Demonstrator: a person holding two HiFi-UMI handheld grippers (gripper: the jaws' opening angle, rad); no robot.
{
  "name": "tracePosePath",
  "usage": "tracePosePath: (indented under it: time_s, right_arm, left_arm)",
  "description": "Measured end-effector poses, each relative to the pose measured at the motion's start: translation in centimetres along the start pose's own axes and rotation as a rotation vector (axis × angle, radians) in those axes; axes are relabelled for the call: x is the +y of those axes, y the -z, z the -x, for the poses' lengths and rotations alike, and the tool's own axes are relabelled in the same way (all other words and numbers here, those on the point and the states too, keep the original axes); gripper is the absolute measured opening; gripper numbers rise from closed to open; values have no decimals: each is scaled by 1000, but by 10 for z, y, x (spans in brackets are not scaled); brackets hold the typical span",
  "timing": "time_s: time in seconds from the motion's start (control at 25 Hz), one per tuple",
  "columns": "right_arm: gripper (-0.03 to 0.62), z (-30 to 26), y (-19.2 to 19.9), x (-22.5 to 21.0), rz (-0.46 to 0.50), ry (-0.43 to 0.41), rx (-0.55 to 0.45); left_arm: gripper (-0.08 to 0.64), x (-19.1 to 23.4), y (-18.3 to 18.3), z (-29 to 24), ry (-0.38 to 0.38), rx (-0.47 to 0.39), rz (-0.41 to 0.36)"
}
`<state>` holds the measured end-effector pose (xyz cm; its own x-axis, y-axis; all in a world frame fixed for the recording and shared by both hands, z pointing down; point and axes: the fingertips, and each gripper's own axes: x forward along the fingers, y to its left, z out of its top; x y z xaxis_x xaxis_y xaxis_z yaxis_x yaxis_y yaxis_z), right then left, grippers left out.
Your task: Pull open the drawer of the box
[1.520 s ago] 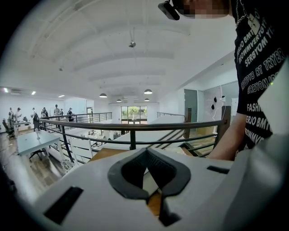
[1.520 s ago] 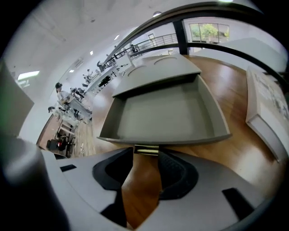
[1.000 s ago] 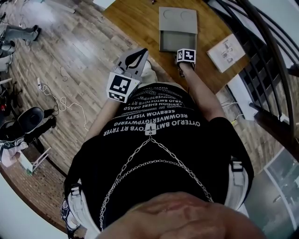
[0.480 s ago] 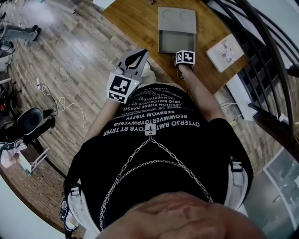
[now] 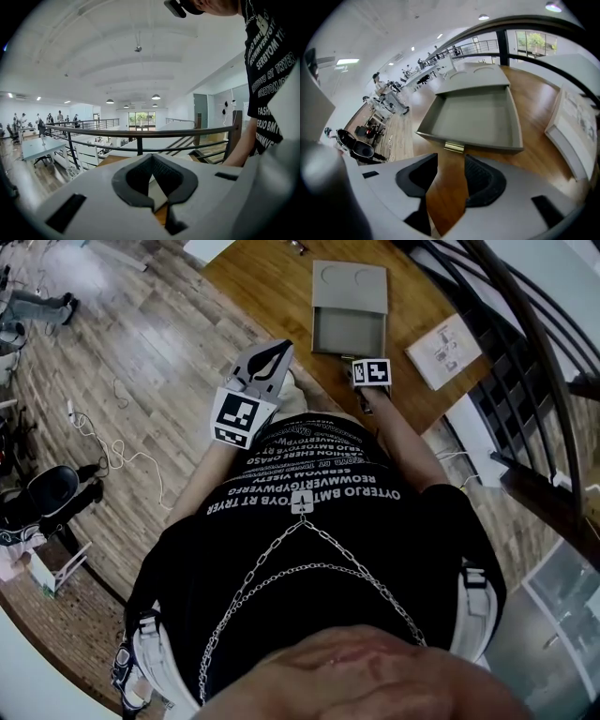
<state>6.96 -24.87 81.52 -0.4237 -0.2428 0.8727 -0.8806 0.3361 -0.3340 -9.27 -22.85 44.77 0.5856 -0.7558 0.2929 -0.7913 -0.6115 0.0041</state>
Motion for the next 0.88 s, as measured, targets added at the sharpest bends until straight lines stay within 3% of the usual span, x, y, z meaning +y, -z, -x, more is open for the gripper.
tracePosePath:
  time_s: [0.04, 0.16, 0.4, 0.56, 0.68, 0.88]
  right_arm:
    - [168, 11, -1, 2, 28, -4, -35]
    - [2, 55, -9, 10, 73, -6, -188]
    - [-3, 133, -53, 18, 190, 34, -434]
    - [-3, 185, -85, 37, 312, 31, -574]
    - [-3, 226, -102, 48, 396, 36, -642]
    - [-4, 281, -115, 57, 459, 57, -713]
  left_arm:
    - [6, 2, -2, 0, -6, -6, 5]
    - [6, 1, -9, 3, -10, -21, 7]
    - [6, -1, -26, -2, -16, -90, 42]
    - [6, -6, -31, -7, -18, -94, 4]
    - [6, -7, -33, -11, -32, -74, -43]
    - [6, -15, -35, -14, -22, -79, -46]
